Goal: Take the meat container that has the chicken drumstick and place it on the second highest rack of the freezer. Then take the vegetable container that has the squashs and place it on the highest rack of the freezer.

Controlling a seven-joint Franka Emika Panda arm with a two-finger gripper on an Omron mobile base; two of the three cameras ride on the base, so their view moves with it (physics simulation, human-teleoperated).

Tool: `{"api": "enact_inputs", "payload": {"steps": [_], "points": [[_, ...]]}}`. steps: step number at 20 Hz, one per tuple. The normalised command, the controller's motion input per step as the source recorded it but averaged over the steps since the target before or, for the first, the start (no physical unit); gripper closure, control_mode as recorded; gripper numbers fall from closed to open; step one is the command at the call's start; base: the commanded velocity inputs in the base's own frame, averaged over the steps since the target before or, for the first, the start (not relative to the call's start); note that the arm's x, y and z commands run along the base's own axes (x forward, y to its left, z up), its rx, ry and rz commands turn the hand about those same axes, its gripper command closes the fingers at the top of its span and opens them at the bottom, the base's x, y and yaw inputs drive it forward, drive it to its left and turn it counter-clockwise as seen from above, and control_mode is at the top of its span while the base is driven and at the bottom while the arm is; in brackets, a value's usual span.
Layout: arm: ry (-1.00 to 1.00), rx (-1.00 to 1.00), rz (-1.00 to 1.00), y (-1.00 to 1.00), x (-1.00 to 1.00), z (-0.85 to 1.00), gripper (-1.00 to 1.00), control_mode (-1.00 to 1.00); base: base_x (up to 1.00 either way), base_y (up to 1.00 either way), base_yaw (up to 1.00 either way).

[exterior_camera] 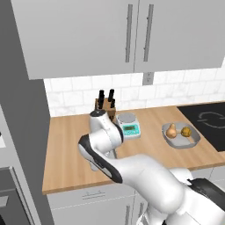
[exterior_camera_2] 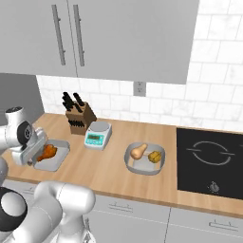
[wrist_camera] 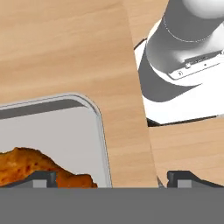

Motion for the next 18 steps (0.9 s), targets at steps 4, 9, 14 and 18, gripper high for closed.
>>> {"api": "enact_inputs", "payload": {"steps": [4, 9, 14, 18], "points": [[0.07, 0.0, -0.29, 0.0, 0.0, -0.33, -1.0, -1.0, 0.0, 0.0, 0.0], [0.01, -0.02, -0.18, 0.0, 0.06, -0.39, -1.0, -1.0, 0.0, 0.0, 0.0], [0.0, 0.0, -0.04, 0.0, 0.17, -0.25, -1.0, -1.0, 0.0, 0.0, 0.0], [0.02, 0.0, -0.04, 0.0, 0.37, -0.15, -1.0, -1.0, 0.0, 0.0, 0.0]]}}
